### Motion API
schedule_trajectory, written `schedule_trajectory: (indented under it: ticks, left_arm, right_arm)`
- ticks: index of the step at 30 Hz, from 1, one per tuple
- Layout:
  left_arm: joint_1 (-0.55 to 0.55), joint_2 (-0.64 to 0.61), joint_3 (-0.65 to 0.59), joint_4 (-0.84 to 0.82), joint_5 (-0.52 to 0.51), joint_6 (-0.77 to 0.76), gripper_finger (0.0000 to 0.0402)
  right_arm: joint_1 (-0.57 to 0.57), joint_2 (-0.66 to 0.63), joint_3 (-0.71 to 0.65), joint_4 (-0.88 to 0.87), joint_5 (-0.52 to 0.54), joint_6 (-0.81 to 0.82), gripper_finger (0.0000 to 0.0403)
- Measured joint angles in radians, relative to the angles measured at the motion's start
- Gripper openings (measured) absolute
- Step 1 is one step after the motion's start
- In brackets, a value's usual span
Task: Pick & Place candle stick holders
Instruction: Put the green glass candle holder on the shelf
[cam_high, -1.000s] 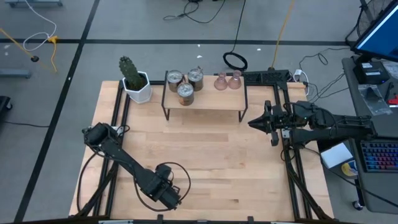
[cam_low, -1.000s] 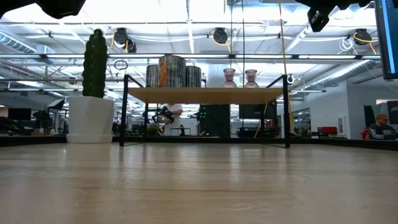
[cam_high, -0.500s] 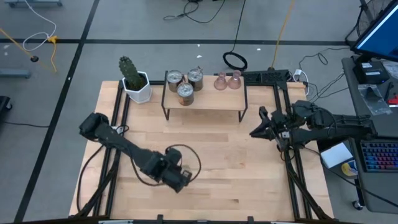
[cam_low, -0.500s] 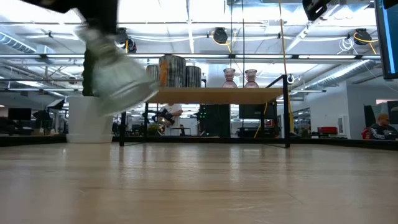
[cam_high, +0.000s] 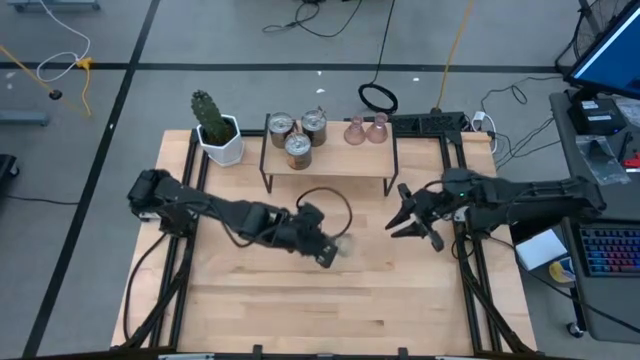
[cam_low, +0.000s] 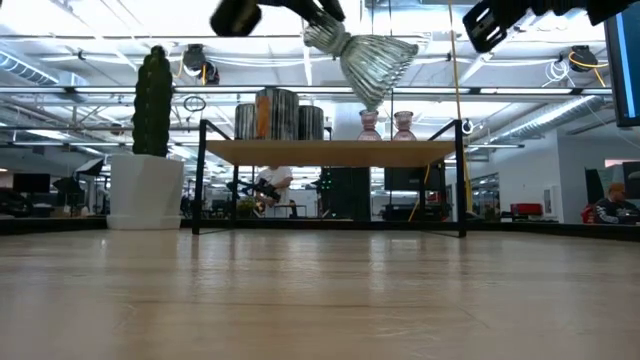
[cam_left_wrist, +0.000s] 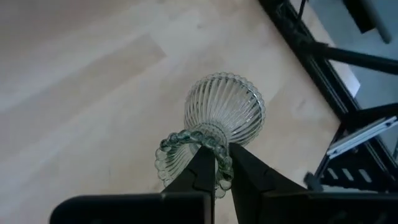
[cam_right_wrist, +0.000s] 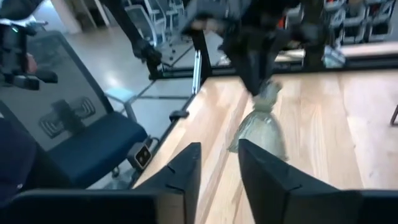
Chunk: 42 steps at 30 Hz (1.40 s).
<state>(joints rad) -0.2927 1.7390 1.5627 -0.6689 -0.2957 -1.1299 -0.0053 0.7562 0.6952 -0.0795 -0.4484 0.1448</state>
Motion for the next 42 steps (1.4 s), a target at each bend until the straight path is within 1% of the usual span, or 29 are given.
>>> schedule_trajectory:
  ticks: [4, 9, 15, 18, 20, 24, 26, 32, 37, 39, 42]
  left_arm:
    - [0.039, 0.0, 0.0, 0.055, 0.026, 0.068, 0.0021]
    - [0.063, -0.001, 0.0, 0.097, 0.035, 0.125, 0.0021]
    - [0.07, -0.002, 0.0, 0.126, 0.019, 0.17, 0.0021]
    - [0.069, -0.002, 0.0, 0.14, 0.002, 0.196, 0.0021]
    - [0.069, -0.002, 0.0, 0.155, -0.005, 0.216, 0.0021]
    - [0.07, -0.002, 0.001, 0.165, -0.034, 0.249, 0.0021]
    - [0.07, -0.002, 0.001, 0.168, -0.047, 0.263, 0.0021]
    - [0.069, -0.003, 0.001, 0.174, -0.07, 0.301, 0.0021]
    - [0.069, -0.003, 0.001, 0.181, -0.105, 0.339, 0.0021]
    - [0.07, -0.003, 0.001, 0.207, -0.106, 0.362, 0.0021]
    - [0.076, -0.003, 0.002, 0.227, -0.107, 0.388, 0.0021]
  right_arm:
    - [0.001, 0.063, 0.014, -0.004, 0.0, 0.0, 0.0135]
    - [0.001, 0.153, 0.089, -0.008, 0.001, -0.055, 0.0175]
    - [0.0, 0.281, 0.188, -0.027, 0.008, -0.086, 0.0207]
    - [0.0, 0.353, 0.252, -0.096, 0.016, -0.097, 0.022]
    - [0.0, 0.401, 0.307, -0.2, 0.064, -0.133, 0.0225]
    - [0.0, 0.494, 0.441, -0.397, 0.192, -0.22, 0.0232]
    - [0.0, 0.53, 0.496, -0.446, 0.215, -0.244, 0.0233]
    - [0.007, 0.595, 0.588, -0.454, 0.213, -0.283, 0.0234]
    - [0.012, 0.632, 0.603, -0.452, 0.212, -0.275, 0.0234]
    - [0.014, 0.646, 0.602, -0.462, 0.213, -0.266, 0.0234]
    - [0.014, 0.677, 0.603, -0.433, 0.215, -0.262, 0.0234]
